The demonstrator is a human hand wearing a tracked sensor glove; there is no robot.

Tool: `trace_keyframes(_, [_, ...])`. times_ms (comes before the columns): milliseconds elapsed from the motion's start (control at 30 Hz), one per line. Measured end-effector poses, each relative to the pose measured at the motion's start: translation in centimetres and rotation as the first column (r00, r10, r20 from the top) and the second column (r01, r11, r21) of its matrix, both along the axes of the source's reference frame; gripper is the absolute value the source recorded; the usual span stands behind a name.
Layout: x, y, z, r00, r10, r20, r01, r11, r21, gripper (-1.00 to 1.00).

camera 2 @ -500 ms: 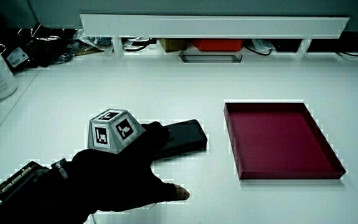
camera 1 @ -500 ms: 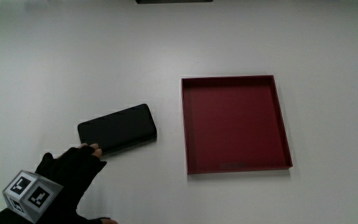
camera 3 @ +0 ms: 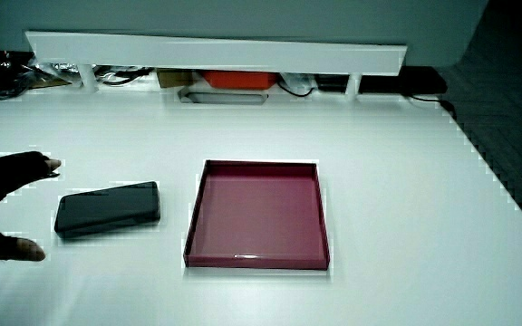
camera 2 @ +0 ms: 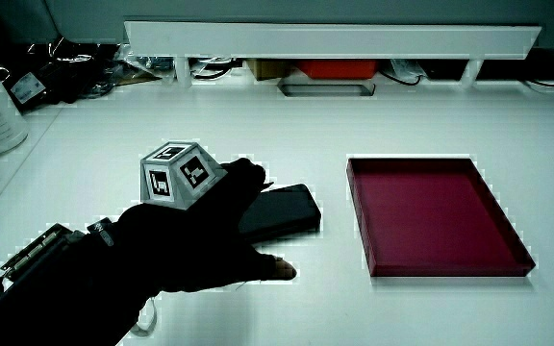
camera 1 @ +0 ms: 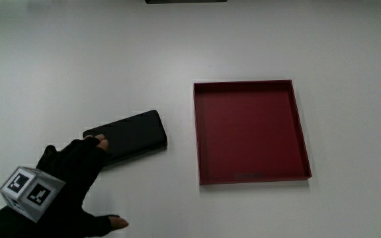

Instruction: Pick battery from desk

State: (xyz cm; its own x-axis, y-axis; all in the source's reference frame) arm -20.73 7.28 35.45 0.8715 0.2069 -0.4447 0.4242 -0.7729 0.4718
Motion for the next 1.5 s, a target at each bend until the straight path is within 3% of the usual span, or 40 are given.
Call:
trace_keyframes(100, [-0.1, -1.0, 0.5, 0.999, -0.027, -0.018, 0.027, 0.9996, 0.005, 0.00])
trace_keyframes(133, [-0.2, -1.3, 0.7, 0.999, -0.024, -0.039, 0.026, 0.9991, 0.033, 0.00])
trace_keyframes(167, [-0.3, -1.6, 1.3, 0.997, -0.050, -0.061, 0.051, 0.9987, 0.006, 0.00])
trace_keyframes(233, [0.1, -2.5, 1.1, 0.999, -0.037, -0.021, 0.038, 0.9984, 0.043, 0.00])
trace_keyframes(267, [0.0, -2.9, 1.6, 0.998, -0.058, -0.033, 0.059, 0.9980, 0.024, 0.00])
trace_keyframes(367, [0.1, -4.1, 2.3, 0.998, -0.056, -0.042, 0.057, 0.9977, 0.035, 0.00])
trace_keyframes(400, [-0.1, -4.4, 3.1, 0.993, -0.096, -0.074, 0.095, 0.9954, -0.013, 0.00])
trace_keyframes(500, [0.1, -5.7, 3.9, 0.995, -0.087, -0.044, 0.087, 0.9962, -0.004, 0.00])
trace_keyframes(533, [-0.6, -6.0, 5.5, 0.998, -0.061, -0.011, 0.061, 0.9981, -0.001, 0.00])
trace_keyframes(567, [-0.1, -6.4, 5.2, 0.994, -0.097, -0.051, 0.096, 0.9951, -0.026, 0.00])
trace_keyframes(667, [-0.5, -7.3, 7.0, 0.988, -0.156, -0.013, 0.154, 0.9819, -0.111, 0.00])
trace_keyframes(700, [-0.4, -7.7, 7.3, 0.987, -0.161, 0.026, 0.163, 0.9775, -0.134, 0.00])
trace_keyframes(733, [-0.5, -8.0, 7.9, 0.981, -0.191, 0.035, 0.194, 0.9647, -0.178, 0.00])
trace_keyframes(767, [-0.5, -8.4, 8.6, 0.985, -0.171, 0.012, 0.171, 0.9745, -0.146, 0.00])
trace_keyframes(833, [-0.3, -8.9, 9.2, 0.991, -0.134, 0.028, 0.136, 0.9836, -0.118, 0.00])
trace_keyframes(900, [-0.4, -9.1, 10.2, 0.987, -0.156, 0.037, 0.160, 0.9732, -0.165, 0.00])
trace_keyframes(933, [-0.4, -9.2, 10.8, 0.989, -0.140, 0.049, 0.146, 0.9772, -0.154, 0.00])
trace_keyframes(967, [-0.3, -9.2, 11.3, 0.987, -0.151, 0.062, 0.160, 0.9721, -0.172, 0.00])
trace_keyframes(1100, [0.1, -9.5, 13.2, 0.986, -0.110, 0.122, 0.130, 0.9772, -0.168, 0.00])
trace_keyframes(1200, [0.3, -9.4, 14.3, 0.979, -0.086, 0.183, 0.118, 0.9784, -0.170, 0.00])
trace_keyframes(1333, [0.2, -9.5, 15.1, 0.976, -0.091, 0.197, 0.130, 0.9720, -0.195, 0.00])
trace_keyframes(1400, [0.3, -9.5, 15.4, 0.977, -0.083, 0.195, 0.119, 0.9754, -0.185, 0.00])
trace_keyframes(1500, [0.6, -9.4, 15.5, 0.976, -0.063, 0.208, 0.108, 0.9718, -0.210, 0.00])
